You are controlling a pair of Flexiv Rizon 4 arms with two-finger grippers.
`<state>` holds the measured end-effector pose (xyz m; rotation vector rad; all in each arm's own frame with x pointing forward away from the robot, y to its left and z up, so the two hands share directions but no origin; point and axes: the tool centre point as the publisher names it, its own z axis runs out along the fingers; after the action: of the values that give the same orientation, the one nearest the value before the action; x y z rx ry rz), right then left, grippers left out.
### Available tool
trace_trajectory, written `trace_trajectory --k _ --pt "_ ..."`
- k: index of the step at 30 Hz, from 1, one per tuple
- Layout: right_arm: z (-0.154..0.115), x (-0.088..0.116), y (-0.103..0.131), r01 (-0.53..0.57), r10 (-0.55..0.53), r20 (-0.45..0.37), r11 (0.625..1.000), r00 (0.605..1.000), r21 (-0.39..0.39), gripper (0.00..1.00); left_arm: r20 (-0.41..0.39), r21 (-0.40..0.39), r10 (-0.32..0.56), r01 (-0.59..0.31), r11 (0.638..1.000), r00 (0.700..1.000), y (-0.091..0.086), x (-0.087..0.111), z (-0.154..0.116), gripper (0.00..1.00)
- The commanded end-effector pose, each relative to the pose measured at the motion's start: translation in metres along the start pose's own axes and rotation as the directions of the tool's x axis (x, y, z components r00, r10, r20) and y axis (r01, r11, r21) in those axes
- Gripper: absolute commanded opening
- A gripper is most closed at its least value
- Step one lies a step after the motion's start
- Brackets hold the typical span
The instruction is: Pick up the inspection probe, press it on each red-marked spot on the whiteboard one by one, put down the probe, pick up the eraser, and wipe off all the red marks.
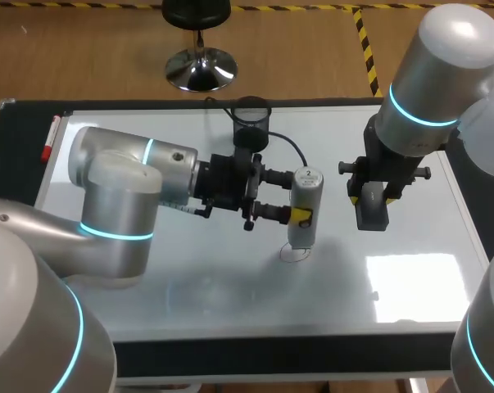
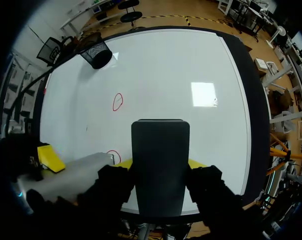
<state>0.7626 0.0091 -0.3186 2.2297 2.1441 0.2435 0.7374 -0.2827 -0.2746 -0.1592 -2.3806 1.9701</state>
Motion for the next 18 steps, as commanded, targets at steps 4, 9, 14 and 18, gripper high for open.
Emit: trace_trajectory --k 4,9,14,18 --pt "-0.001 -0.001 0.000 0.001 -0.001 -0.002 1.000 1.000 0.000 0.00 0.016 0.015 -0.022 0.021 1.000 1.000 -0.001 0.007 -0.015 0.00" --pt "-0.001 -0.001 0.000 0.001 -0.001 -0.002 1.000 1.000 0.000 0.00 0.027 0.009 -0.017 0.017 1.000 0.999 -0.004 0.011 -0.024 0.00" --pt "-0.001 -0.001 0.000 0.001 -0.001 -0.002 1.000 1.000 0.000 0.00 0.034 0.005 -0.010 0.010 1.000 0.999 -0.005 0.016 -0.033 0.00" --pt "-0.001 -0.001 0.000 0.001 -0.001 -0.002 1.000 1.000 0.000 0.00 0.041 0.006 -0.004 0.003 1.000 0.999 -0.004 0.020 -0.041 0.00"
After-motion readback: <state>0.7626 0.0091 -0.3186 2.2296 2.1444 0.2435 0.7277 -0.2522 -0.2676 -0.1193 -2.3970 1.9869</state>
